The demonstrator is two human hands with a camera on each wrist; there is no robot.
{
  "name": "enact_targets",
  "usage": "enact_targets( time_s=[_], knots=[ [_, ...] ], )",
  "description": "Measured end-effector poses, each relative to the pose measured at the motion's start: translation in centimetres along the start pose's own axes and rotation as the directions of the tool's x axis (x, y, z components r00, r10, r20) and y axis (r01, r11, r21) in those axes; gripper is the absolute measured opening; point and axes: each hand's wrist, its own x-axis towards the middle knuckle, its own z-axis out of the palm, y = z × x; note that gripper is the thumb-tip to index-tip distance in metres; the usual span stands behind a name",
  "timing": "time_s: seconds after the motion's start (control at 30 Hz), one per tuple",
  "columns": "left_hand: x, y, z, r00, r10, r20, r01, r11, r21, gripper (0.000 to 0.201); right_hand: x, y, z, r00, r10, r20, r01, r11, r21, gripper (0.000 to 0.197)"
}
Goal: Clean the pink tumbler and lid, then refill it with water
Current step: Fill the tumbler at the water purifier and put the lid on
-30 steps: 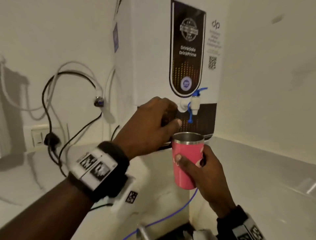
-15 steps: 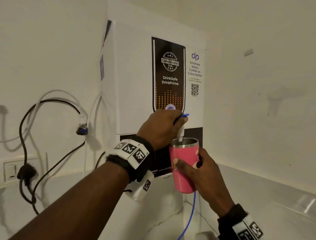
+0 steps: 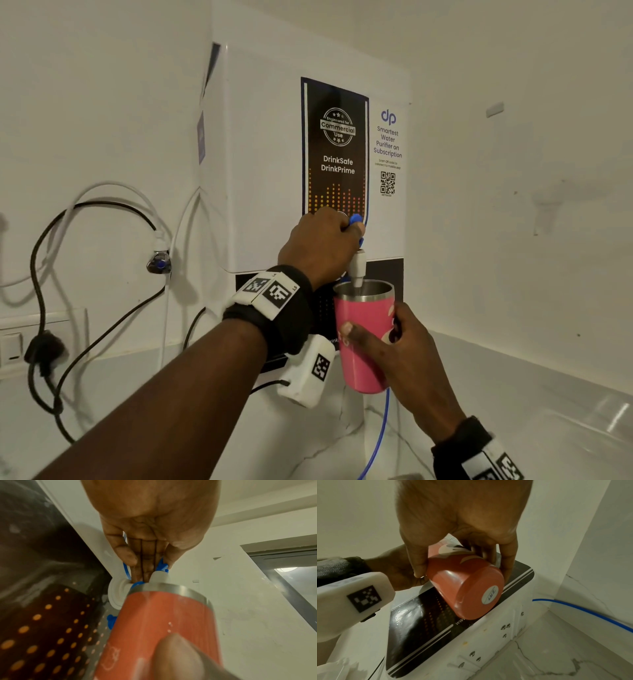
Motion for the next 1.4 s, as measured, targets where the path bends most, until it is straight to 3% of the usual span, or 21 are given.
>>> enact_targets(
  time_s=[0.23,0.43,0.9,1.2,1.4],
  knots=[
    [-0.2,0.3,-0.3,1.000,-0.014,0.010,0.014,1.000,0.011,0.040,-0.3,0.0,-0.5,1.000,-0.003,-0.016,0.003,1.000,-0.003,0.062],
    [-0.4,0.4,-0.2,1.000,-0.021,-0.007,0.021,1.000,-0.011,0.037,-0.3,0.5,-0.6,1.000,0.013,-0.018,-0.013,0.999,-0.050,0.084],
    [0.0,0.1,-0.2,0.999,-0.041,-0.033,0.040,0.999,-0.022,0.036,-0.3,1.1,0.1,0.999,0.032,0.014,-0.032,0.999,-0.009,0.062],
    [0.2,-0.2,-0.1,0.999,-0.037,-0.037,0.038,0.999,0.024,0.031,-0.3,1.9,0.4,1.000,0.029,-0.012,-0.029,1.000,-0.006,0.084],
    [0.3,-0.4,0.1,0.999,-0.033,-0.043,0.033,0.999,-0.010,0.030,-0.6,1.8,0.7,1.000,0.023,-0.001,-0.023,1.000,-0.021,0.075]
  ],
)
